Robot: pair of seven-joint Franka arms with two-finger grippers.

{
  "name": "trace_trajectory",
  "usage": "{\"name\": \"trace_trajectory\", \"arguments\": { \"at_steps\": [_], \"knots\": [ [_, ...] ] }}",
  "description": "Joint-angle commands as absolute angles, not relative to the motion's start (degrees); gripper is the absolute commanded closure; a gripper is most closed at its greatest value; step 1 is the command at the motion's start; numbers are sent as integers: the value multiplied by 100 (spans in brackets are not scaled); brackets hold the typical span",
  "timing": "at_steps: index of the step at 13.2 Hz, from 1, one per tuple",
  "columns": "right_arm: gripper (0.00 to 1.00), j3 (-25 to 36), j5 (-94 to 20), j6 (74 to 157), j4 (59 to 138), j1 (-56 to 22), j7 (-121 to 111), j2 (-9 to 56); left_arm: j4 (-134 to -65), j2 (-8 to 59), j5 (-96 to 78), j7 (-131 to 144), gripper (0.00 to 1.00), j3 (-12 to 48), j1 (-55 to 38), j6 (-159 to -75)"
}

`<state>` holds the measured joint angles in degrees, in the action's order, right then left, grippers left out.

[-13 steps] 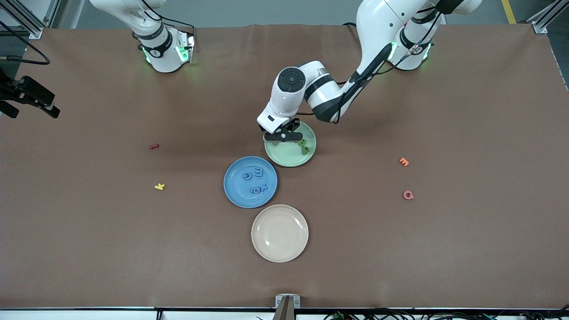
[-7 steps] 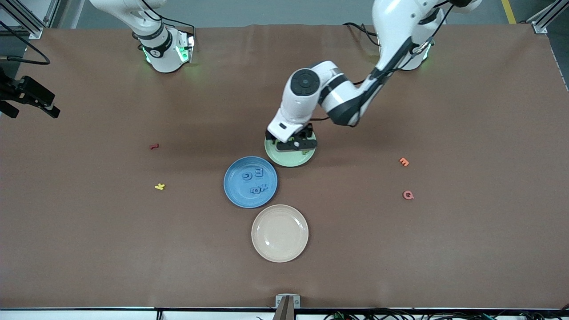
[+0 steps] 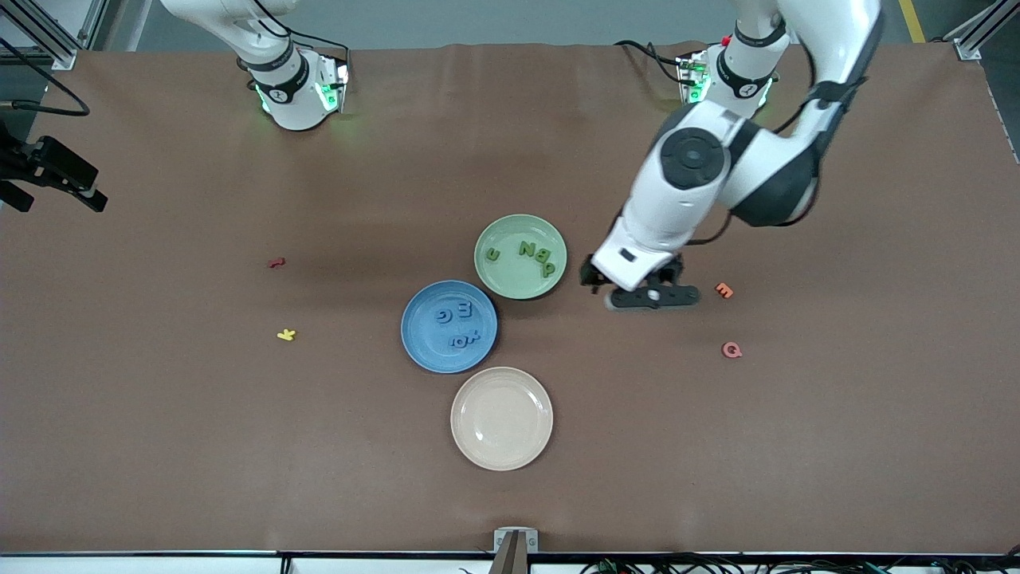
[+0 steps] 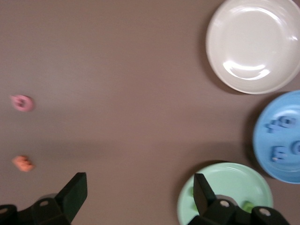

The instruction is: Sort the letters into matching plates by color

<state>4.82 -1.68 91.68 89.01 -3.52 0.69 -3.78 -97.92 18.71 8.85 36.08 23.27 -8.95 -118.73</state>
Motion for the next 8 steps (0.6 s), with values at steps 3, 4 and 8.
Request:
{"name": "trace_trajectory", "arguments": {
  "at_steps": [3,4,8],
  "knots": [
    [0,387,-97,9114,8736,-237,53,-290,-9932,951,835,3287,0,1978,-432,-11049],
    [0,395,-97,9114,8736,-237,53,-290,-9932,758,835,3287,0,1969,-283,-10935],
    [0,387,-97,9114,8736,-237,53,-290,-9914,186,809,2385,0,1672,-53,-10495]
  ]
}}
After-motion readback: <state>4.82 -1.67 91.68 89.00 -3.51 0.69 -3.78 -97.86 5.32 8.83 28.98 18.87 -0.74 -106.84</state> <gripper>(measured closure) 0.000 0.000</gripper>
